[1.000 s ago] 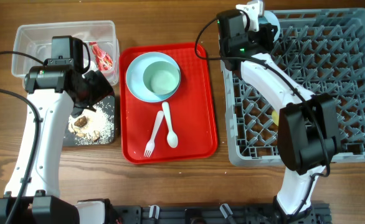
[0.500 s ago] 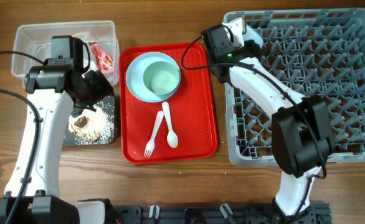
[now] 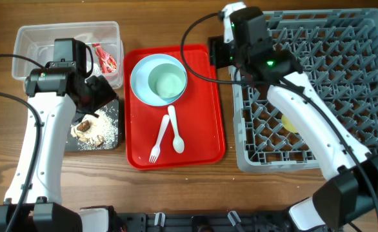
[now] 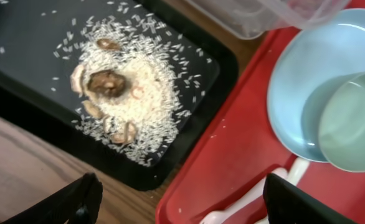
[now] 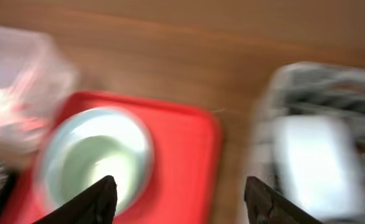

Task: Sort waste into correct bins and load items into the dishwasher rack
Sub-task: 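Grasp the light-blue bowl with the right gripper, place it in rack's top row, then grasp the green bowl from the plate with the right gripper, lift toward rack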

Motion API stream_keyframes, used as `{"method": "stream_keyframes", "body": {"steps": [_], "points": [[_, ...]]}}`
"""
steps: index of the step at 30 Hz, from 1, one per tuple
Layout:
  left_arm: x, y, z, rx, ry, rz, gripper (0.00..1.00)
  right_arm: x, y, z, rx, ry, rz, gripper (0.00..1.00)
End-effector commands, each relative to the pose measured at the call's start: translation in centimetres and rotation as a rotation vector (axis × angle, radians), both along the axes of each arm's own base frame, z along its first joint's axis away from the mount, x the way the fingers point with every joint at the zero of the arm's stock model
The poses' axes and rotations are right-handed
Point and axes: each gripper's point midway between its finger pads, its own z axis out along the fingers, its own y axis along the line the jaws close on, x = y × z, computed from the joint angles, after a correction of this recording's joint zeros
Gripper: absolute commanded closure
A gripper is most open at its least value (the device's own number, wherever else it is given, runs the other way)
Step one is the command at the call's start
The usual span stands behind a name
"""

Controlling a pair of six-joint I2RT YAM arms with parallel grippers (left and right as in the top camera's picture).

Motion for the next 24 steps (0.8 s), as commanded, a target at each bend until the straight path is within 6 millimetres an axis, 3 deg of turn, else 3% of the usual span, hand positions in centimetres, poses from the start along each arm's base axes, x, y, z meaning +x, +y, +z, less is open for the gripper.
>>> {"method": "stream_keyframes", "body": {"steps": [1,6,11,15,20,24], "points": [[-0.6,2.5,0.6,0.027,-0.004,0.078,0.15,-2.6,5.5,-4.3,0.126,0.194,0.142,0.33],[-0.5,3.0,0.6,0.028,-0.011,0.093,0.14,-3.3,7.7,-11.4,0.101,0.364,0.042,0.39],[-0.5,3.0,0.6,0.028,-0.010,0.093,0.14,-3.0,7.1,-16.9,0.071,0.469,-0.096,0.46],[-0.5,3.0,0.6,0.028,-0.010,0.093,0.14,-2.9,7.3,-18.7,0.087,0.504,-0.138,0.59],[-0.5,3.0,0.6,0.028,-0.011,0.093,0.14,-1.8,7.9,-18.0,0.133,0.466,-0.154,0.91],[-0.5,3.0,0.6,0.028,-0.010,0.093,0.14,-1.6,7.3,-18.2,0.112,0.460,-0.174,0.96]]}}
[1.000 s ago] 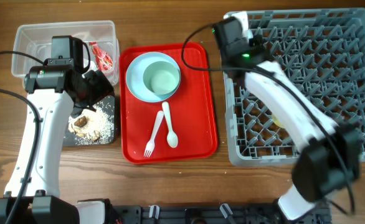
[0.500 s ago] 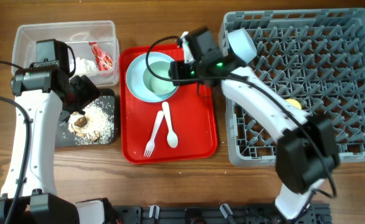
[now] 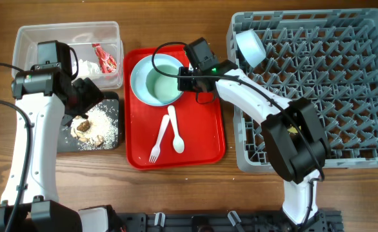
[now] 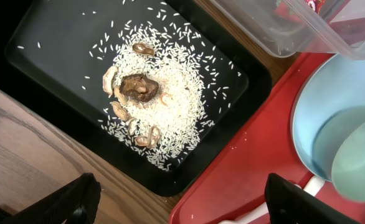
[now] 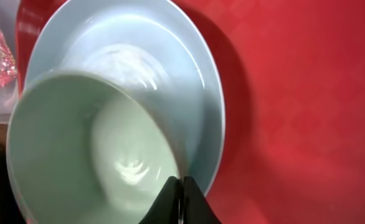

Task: Sort waste into correct bins and load items into the dishwasher rack
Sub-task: 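Grasp the green bowl from the plate with the right gripper, lift toward rack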

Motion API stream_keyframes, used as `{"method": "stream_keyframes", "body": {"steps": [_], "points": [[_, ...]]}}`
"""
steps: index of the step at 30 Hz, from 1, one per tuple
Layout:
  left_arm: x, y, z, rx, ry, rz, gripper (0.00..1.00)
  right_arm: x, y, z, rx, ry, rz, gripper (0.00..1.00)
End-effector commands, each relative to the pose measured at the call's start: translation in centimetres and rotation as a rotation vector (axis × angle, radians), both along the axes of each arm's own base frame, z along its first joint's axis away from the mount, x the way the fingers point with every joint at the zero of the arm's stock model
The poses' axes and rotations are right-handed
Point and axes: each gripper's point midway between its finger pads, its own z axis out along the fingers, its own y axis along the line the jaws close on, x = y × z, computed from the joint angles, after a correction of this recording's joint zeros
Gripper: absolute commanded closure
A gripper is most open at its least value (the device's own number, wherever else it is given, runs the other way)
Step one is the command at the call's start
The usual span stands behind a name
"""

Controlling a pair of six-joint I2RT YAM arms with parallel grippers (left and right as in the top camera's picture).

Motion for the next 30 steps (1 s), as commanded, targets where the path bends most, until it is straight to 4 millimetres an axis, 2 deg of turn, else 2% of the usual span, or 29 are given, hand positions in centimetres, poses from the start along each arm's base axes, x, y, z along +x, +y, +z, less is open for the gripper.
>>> {"method": "stream_keyframes", "body": {"steps": [1,3,6,15,20,24,30], "points": [[0.1,0.4,0.7,0.019,-0.023,0.010,0.14,0.0,-0.9,-1.2,-0.044,0.019,-0.036,0.96],[0.1,0.4,0.7,0.019,-0.023,0.010,0.14,-0.2,-1.2,-1.4,-0.058,0.032,-0.052,0.94],[0.1,0.4,0.7,0.019,-0.023,0.010,0.14,-0.4,-1.1,-1.6,-0.060,0.040,-0.052,0.78],[0.1,0.4,0.7,0.019,-0.023,0.009,0.14,-0.4,-1.0,-1.7,-0.043,0.047,-0.081,0.76],[0.1,0.4,0.7,0.019,-0.023,0.009,0.14,-0.7,0.0,-2.1,-0.039,0.039,-0.062,0.76],[0.1,0.4,0.7,0.019,-0.023,0.009,0.14,-1.1,0.0,-3.8,-0.051,0.078,-0.079,0.76],[0.1,0.4,0.7,0.019,-0.023,0.009,0.14,-0.5,0.3,-3.4,-0.038,0.053,-0.082,0.96]]}}
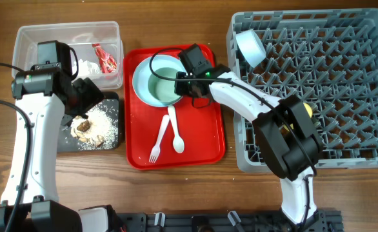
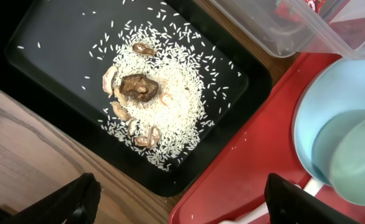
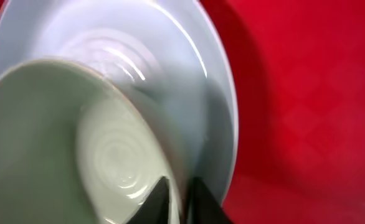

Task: Sort waste into correct bins and load items into the dishwasher rack
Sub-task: 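Grasp the green bowl from the plate with the right gripper, lift toward rack, then place the green bowl in the rack's top row with the right gripper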

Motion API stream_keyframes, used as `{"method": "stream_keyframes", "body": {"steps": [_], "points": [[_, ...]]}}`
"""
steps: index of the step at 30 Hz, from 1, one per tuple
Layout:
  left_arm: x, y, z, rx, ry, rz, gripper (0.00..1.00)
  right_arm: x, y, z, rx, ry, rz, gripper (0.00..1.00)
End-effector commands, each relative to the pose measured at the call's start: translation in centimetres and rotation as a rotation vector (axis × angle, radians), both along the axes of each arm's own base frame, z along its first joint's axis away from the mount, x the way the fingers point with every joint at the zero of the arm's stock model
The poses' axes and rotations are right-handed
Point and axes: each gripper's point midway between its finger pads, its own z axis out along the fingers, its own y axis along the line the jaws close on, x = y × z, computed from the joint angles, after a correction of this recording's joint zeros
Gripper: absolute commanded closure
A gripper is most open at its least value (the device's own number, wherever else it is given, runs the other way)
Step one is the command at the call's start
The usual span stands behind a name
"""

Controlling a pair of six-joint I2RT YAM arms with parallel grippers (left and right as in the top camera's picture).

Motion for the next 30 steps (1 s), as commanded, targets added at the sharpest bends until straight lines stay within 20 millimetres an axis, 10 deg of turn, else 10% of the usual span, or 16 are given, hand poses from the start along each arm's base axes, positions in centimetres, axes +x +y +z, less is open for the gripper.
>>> {"method": "stream_keyframes", "body": {"steps": [1,8,12,20,25,30], "points": [[0.1,0.4,0.7,0.018,-0.024,0.009,0.14,0.2,-0.4,-0.9,-0.027,-0.001,-0.019,0.96],[0.1,0.4,0.7,0.018,-0.024,0.009,0.14,2.5,-3.8,4.4,-0.096,-0.144,-0.067,0.96],[0.2,0.4,0.7,0.019,-0.029,0.009,0.14,3.9,-7.8,10.8,-0.166,-0.296,-0.036,0.96],[0.5,0.4,0.8,0.020,-0.039,0.010,0.14,5.8,-24.7,24.1,-0.660,-0.619,-0.059,0.96],[0.8,0.5,0.9,0.022,-0.054,0.010,0.14,4.8,-35.7,26.7,-1.214,-0.501,-0.247,0.96],[1.0,0.5,0.9,0.023,-0.061,0.010,0.14,5.3,-39.4,26.7,-1.358,-0.451,-0.393,0.95]]}}
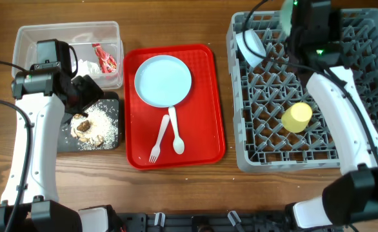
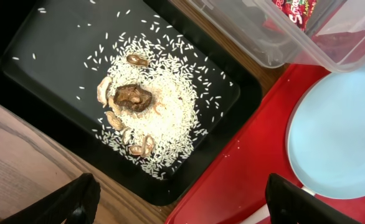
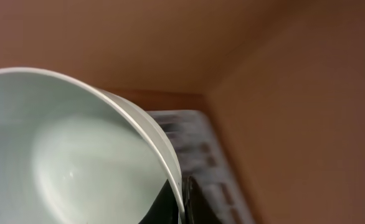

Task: Sort waste into correct bins and load items into the dishwasher rack
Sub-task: 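Place the green bowl in the rack's top row with the right gripper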

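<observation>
The pale green bowl [image 3: 76, 149] hangs from my right gripper [image 3: 184, 190], which is shut on its rim. In the overhead view that bowl [image 1: 285, 11] is raised over the far left part of the grey dishwasher rack [image 1: 344, 154]. The light blue plate [image 1: 162, 80] lies bare on the red tray [image 1: 208, 116], with a white fork [image 1: 157, 140] and white spoon [image 1: 175, 131] below it. My left gripper [image 2: 185, 205] is open over the black tray of rice scraps [image 2: 132, 99], and its fingers hold nothing.
The rack holds a yellow cup [image 1: 297, 117] and a whitish bowl [image 1: 249, 45] at its far left corner. A clear bin [image 1: 66, 45] with wrappers stands at the far left, behind the black tray [image 1: 92, 125].
My right gripper has lifted the green bowl off the blue plate and now holds it over the rack's far left part. The left gripper has shifted slightly and is still open.
At first my right gripper was open near the rack's corner, the green bowl resting on the plate. Then it stood at the bowl's rim on the tray, and shut on it. Now the bowl is up over the rack. The left gripper stayed open above the rice tray.
</observation>
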Motion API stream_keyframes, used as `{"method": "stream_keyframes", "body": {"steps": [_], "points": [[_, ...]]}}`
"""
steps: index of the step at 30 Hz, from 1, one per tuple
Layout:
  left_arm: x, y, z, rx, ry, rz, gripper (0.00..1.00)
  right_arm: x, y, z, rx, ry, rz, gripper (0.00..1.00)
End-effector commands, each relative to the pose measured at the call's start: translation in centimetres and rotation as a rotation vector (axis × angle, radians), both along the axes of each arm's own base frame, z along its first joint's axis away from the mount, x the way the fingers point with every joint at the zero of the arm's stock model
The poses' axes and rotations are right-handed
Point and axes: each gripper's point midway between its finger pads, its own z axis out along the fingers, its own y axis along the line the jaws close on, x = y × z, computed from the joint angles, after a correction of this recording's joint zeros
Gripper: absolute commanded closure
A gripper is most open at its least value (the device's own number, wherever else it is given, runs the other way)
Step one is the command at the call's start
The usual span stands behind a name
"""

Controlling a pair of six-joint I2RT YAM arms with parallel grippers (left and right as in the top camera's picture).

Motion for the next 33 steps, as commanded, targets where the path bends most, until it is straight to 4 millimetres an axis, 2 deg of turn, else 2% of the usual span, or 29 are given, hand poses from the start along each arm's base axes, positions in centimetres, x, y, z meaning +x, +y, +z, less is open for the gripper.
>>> {"method": "stream_keyframes", "body": {"steps": [1,7,11,18,23,26,30,32,33], "points": [[0.1,0.4,0.7,0.019,-0.023,0.011,0.14,-0.6,-3.4,-1.5,-0.159,0.084,-0.185,0.96],[0.1,0.4,0.7,0.018,-0.023,0.010,0.14,1.3,-4.3,-8.3,-0.199,0.225,-0.218,0.96],[0.1,0.4,0.7,0.019,-0.022,0.010,0.14,2.4,-4.0,-11.2,-0.207,0.255,-0.214,0.96],[0.1,0.4,0.7,0.018,-0.022,0.010,0.14,2.8,-4.2,-12.5,-0.240,0.246,-0.259,0.96],[0.1,0.4,0.7,0.018,-0.022,0.010,0.14,3.4,-1.8,-13.5,-0.234,0.272,-0.186,0.96],[0.1,0.4,0.7,0.019,-0.022,0.010,0.14,3.7,0.1,-14.5,-0.214,0.303,-0.112,0.85],[0.1,0.4,0.7,0.019,-0.023,0.010,0.14,3.5,1.1,-15.7,-0.182,0.342,-0.069,0.84],[0.1,0.4,0.7,0.019,-0.022,0.010,0.14,3.2,1.0,-15.8,-0.184,0.352,-0.076,0.86],[0.1,0.4,0.7,0.019,-0.022,0.010,0.14,3.1,0.8,-15.5,-0.193,0.342,-0.097,0.93]]}}
